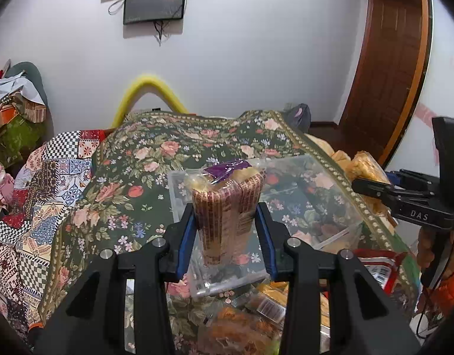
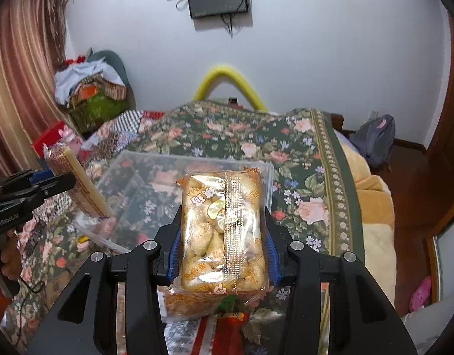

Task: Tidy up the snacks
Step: 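Carry the cake pack into the clear box with the right tool while the left drops the loaf in, then grasp the red biscuit bag with the right tool while the left grasps the white chip bag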

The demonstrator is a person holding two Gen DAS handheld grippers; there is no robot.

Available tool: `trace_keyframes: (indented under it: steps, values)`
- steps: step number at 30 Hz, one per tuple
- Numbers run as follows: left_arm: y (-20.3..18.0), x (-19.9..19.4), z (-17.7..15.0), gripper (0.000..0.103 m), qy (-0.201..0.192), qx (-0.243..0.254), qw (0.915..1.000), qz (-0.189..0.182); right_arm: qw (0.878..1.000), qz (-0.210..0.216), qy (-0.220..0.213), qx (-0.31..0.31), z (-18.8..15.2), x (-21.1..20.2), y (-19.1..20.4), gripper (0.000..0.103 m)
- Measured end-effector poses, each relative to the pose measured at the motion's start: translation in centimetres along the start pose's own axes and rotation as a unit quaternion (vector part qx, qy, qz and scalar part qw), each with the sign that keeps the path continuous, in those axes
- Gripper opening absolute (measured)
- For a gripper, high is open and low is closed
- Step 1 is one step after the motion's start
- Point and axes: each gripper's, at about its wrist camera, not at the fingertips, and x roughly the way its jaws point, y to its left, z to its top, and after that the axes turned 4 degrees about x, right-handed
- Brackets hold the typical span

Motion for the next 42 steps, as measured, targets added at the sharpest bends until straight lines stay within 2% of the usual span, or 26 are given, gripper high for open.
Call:
trace_keyframes:
  steps: [8,12,15,18,25,32,36,42]
  values:
    - [0.2,3.5,-0.6,0.040,0.039,-0.013,0.9989,-0.020,0.998,-0.006,0.052,-0.044,0.5,2.6,0.4,0.042]
    - [-0.3,4.8,-0.9,0.040,0.058,-0.009,0.9980,-0.024,0.996,-0.005,0.073,-0.044,0.4,3.5,-0.1,0.042]
    - [-0.2,5.6,-1.0,0.041,0.071,-0.011,0.9974,-0.007,0.997,-0.007,0.071,-0.032,0.4,3.4,-0.6,0.045]
    - [0.4,5.8,-0.9,0.041,0.077,-0.018,0.9969,-0.003,0.998,-0.012,0.058,-0.036,0.6,2.5,-0.5,0.055]
    - [1.6,3.2,-0.9,0.043,0.057,-0.025,0.9981,0.007,0.998,-0.020,0.018,-0.059,0.6,-0.6,0.4,0.069]
    - [3.8,0.3,-2.2,0.052,0.050,-0.019,0.9979,0.037,0.999,-0.003,0.023,-0.043,-1.3,-2.2,0.0,0.072]
    - [6.0,-0.1,-4.2,0.057,0.069,-0.021,0.9954,0.064,0.998,-0.008,0.038,-0.040,-3.0,-2.2,0.0,0.079]
    - [9.3,2.1,-7.6,0.059,0.117,-0.057,0.9890,0.070,0.998,-0.015,0.055,-0.027,-5.4,-2.7,-0.3,0.085]
